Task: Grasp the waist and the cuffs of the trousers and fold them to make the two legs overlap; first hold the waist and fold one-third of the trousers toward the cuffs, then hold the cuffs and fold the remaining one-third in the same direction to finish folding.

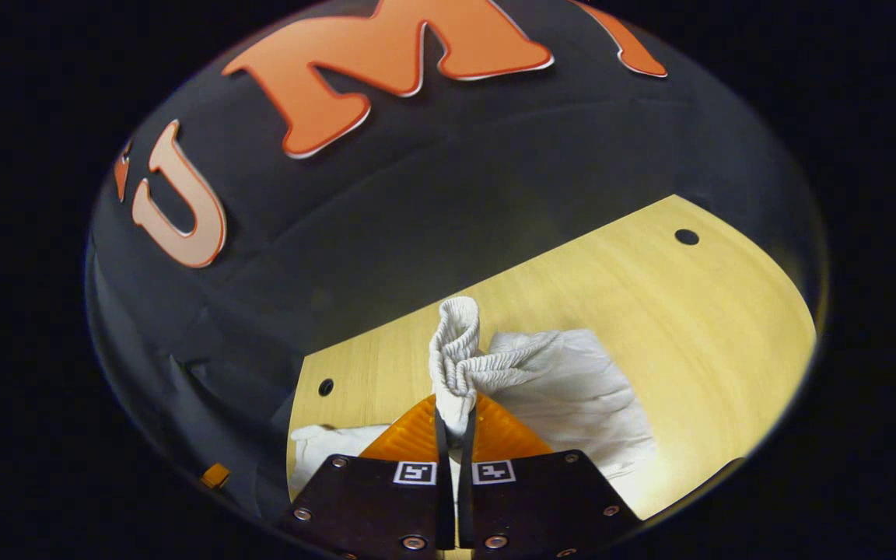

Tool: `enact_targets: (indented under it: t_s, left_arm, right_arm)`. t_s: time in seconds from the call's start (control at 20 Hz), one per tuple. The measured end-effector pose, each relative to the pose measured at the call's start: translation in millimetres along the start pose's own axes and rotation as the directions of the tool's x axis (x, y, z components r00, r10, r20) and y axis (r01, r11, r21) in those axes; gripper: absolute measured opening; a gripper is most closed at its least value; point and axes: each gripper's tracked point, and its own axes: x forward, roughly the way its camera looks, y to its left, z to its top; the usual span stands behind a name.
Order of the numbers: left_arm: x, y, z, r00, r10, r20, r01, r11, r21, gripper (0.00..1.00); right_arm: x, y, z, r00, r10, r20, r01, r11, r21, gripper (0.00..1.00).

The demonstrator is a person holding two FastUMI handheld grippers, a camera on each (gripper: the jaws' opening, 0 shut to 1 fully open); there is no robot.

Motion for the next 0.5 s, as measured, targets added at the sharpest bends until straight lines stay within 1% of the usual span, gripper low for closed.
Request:
enact_targets:
  t_s: [0.1, 0.25, 0.4, 0.45, 0.5]
  left_arm:
    - [2, 6, -2, 1.0, 0.008, -0.008, -0.008, 1.0, -0.005, 1.0]
    - [10, 13, -4, 1.0, 0.013, -0.017, -0.014, 1.0, -0.023, 1.0]
    - [12, 25, -8, 1.0, 0.017, -0.026, -0.018, 0.999, -0.047, 1.0]
    - [11, 29, -10, 0.999, 0.019, -0.029, -0.021, 0.998, -0.053, 1.0]
    - [10, 32, -10, 0.999, 0.022, -0.034, -0.023, 0.998, -0.058, 1.0]
  right_arm:
    - [4, 10, -20, 0.999, -0.003, -0.045, 0.002, 1.0, -0.026, 0.02]
    - [0, 6, -15, 0.994, -0.006, -0.108, 0.0, 0.999, -0.051, 0.03]
    - [-5, 5, -13, 0.985, -0.033, -0.171, 0.021, 0.997, -0.074, 0.04]
    - [-4, 4, -12, 0.983, -0.039, -0.18, 0.023, 0.995, -0.092, 0.07]
    - [-5, 2, -12, 0.981, -0.044, -0.19, 0.024, 0.994, -0.109, 0.07]
